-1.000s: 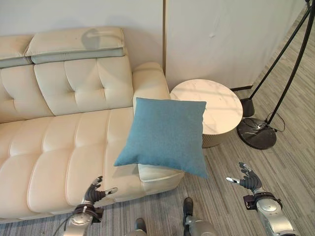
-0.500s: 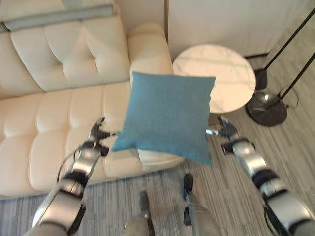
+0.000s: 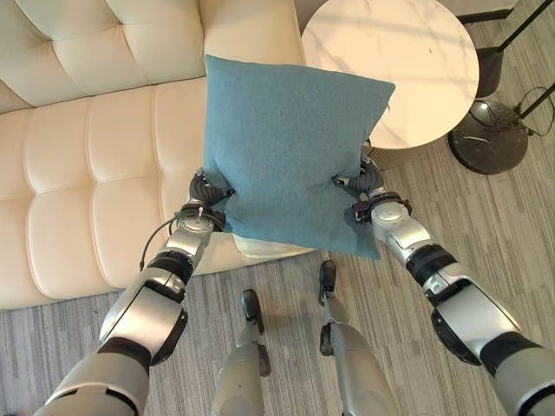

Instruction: Pick up all the scattered cushions and arrange them neatly on the sofa.

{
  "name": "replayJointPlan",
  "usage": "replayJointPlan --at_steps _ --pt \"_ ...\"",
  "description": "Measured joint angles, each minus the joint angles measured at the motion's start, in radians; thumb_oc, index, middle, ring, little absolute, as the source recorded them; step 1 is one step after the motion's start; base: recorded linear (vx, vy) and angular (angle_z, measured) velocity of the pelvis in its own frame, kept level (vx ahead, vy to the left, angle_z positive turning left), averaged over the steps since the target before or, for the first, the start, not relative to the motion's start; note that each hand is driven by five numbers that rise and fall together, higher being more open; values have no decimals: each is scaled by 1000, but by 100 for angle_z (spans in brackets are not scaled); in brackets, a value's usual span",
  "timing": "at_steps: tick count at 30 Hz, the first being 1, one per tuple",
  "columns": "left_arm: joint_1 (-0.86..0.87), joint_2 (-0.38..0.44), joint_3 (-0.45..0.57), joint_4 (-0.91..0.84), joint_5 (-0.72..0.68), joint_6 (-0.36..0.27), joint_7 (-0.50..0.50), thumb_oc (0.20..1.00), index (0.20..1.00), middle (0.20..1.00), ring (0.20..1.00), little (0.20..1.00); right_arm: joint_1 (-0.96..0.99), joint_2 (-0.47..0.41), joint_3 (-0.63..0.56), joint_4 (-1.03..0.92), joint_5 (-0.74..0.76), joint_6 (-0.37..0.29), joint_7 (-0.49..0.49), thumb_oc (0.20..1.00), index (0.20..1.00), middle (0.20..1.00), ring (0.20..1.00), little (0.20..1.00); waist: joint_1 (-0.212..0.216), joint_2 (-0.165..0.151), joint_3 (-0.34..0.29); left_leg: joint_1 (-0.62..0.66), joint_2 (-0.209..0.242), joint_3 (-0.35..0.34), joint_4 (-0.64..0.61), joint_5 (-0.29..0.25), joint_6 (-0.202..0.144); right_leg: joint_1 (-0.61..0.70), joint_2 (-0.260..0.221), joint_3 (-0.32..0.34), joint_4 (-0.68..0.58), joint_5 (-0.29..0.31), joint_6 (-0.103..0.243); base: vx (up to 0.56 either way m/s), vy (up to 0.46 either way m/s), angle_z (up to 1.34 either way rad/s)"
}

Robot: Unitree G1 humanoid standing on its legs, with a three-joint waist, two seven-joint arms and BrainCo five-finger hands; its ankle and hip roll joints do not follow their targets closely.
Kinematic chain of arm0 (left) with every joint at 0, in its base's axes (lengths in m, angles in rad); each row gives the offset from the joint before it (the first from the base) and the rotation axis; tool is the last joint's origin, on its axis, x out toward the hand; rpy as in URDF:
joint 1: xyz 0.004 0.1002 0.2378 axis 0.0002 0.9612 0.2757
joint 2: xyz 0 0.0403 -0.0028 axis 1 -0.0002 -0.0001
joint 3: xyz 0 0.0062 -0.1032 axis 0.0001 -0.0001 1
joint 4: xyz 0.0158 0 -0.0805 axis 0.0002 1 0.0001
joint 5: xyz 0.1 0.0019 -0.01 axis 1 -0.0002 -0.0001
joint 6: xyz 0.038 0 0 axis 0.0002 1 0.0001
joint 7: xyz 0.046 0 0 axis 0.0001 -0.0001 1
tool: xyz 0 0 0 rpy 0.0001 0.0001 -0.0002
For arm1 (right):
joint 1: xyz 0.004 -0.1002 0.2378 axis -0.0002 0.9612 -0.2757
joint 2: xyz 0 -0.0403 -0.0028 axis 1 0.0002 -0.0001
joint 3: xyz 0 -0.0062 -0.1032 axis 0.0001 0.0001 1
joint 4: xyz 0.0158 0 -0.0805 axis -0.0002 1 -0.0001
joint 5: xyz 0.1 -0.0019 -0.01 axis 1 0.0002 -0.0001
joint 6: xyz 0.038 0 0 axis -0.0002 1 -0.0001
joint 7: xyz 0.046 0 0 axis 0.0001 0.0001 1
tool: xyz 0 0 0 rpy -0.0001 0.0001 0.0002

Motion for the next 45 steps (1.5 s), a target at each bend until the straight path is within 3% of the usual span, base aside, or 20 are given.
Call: replayJointPlan --at_steps 3,6,8,12,18,20,24,26,27,28,30,31,32,33,37,40,41,43,44,45 --pt "100 6 76 -134 -28 -11 30 200 200 200 200 200 114 -10 -46 -126 -1 -36 -8 200 200 200 200 200 -1 0 0 34 -3 7 -11 5 1 24 0 3 0 0 0 20 7 -4" --pt "190 14 86 -260 -28 -23 31 200 200 200 200 200 234 -11 -63 -202 -2 -44 -6 200 200 200 200 200 -2 0 -1 74 -4 7 -12 3 2 64 -1 3 0 -10 12 62 23 0" --pt "391 1 164 -503 -27 -36 29 200 200 200 200 200 418 -14 -107 -360 -5 -50 15 200 200 200 200 200 -3 2 -2 112 -4 8 -13 -3 1 102 -2 5 0 -26 22 103 36 -2" --pt "646 -62 241 -702 -27 -39 -4 200 200 200 200 200 663 -37 -166 -534 -54 -34 90 200 200 200 200 200 -4 6 -6 197 -1 10 -13 -24 2 186 -2 2 0 -48 21 102 67 -1" --pt "879 -86 292 -822 -27 -40 -105 200 200 200 200 200 868 -51 -253 -727 -67 -38 233 200 200 200 200 200 -12 13 -118 255 -19 12 -19 -58 15 244 -20 9 -1 -59 30 30 159 -2" --pt "969 -80 356 -901 -4 -41 -134 200 200 200 200 200 883 -65 -262 -818 -137 -43 260 200 200 200 200 200 -8 7 -143 284 -39 43 -19 -65 27 250 -23 55 -1 -48 46 -128 227 -43" --pt "981 -71 391 -918 27 -49 -136 200 200 200 200 200 857 -44 -261 -867 -237 -52 265 200 200 200 200 200 3 -17 -163 300 -77 103 4 -63 54 242 -48 112 0 -23 83 -338 97 -40" --pt "964 -67 387 -920 40 -50 -136 200 200 200 200 200 851 -34 -268 -862 -256 -62 262 200 200 200 200 200 0 -10 -162 280 -64 114 36 -70 82 236 -63 99 5 -115 152 -269 12 -14" --pt "956 -73 387 -926 45 -52 -139 200 200 200 200 200 849 -36 -287 -855 -258 -66 261 200 200 200 200 200 5 25 -156 256 -18 116 45 -73 90 185 -34 76 156 -155 129 -226 -49 1" --pt "955 -69 387 -939 45 -52 -140 200 200 200 200 200 851 -39 -290 -855 -258 -67 260 200 200 200 200 200 12 28 -154 251 -3 104 47 -47 89 168 -17 71 304 -217 126 -233 -51 19" --pt "940 -67 377 -939 45 -52 -148 200 200 200 200 200 865 -53 -299 -855 -259 -69 253 200 200 200 200 200 17 31 -152 248 3 42 48 -52 90 216 -8 84 456 -353 139 -141 -121 69" --pt "936 -64 372 -938 45 -52 -150 200 200 200 200 200 862 -57 -304 -857 -260 -70 251 200 200 200 200 200 43 25 -152 241 0 6 48 -23 72 278 1 99 435 -418 143 -217 -200 110" --pt "925 -63 365 -939 45 -52 -150 200 200 200 200 200 863 -57 -313 -858 -261 -81 249 200 200 200 200 200 40 13 -158 216 0 -33 60 -23 69 309 13 115 405 -455 120 -172 -142 98" --pt "927 -61 365 -941 43 -54 -149 200 200 200 200 200 853 -58 -306 -859 -262 -85 248 200 200 200 200 200 64 27 -154 207 -1 -71 47 -14 65 320 22 86 355 -440 44 -257 -186 79" --pt "954 -69 364 -941 42 -53 -148 200 200 200 200 200 843 -73 -292 -854 -261 -85 244 200 200 200 200 200 118 86 -159 141 31 -133 48 36 32 316 72 45 315 -410 18 -208 -75 42" --pt "960 -76 341 -941 34 -52 -150 200 200 200 200 200 844 -99 -298 -844 -259 -85 242 200 200 200 200 200 117 107 -153 66 34 -189 75 63 13 278 79 -8 350 -419 6 -243 6 73" --pt "950 -83 321 -938 34 -48 -152 200 200 200 200 200 853 -116 -302 -841 -260 -83 238 200 200 200 200 200 89 123 -148 49 34 -180 58 63 19 284 63 -60 348 -417 -13 -102 20 101" --pt "949 -77 312 -937 32 -46 -160 200 200 200 200 200 854 -116 -303 -833 -258 -80 230 200 200 200 200 200 87 113 -143 49 55 -74 43 1 31 282 43 -90 354 -407 -33 -71 24 81" --pt "947 -57 313 -933 30 -42 -173 200 200 200 200 200 860 -106 -305 -835 -258 -78 229 200 200 200 200 200 79 50 -132 54 32 34 65 -62 38 285 -31 -111 329 -394 -32 35 53 68" --pt "950 -54 309 -933 28 -41 -186 200 200 200 200 200 869 -110 -315 -838 -257 -78 232 200 200 200 200 200 73 44 -132 77 15 43 105 -51 65 302 -53 -118 320 -391 -20 -4 45 71"
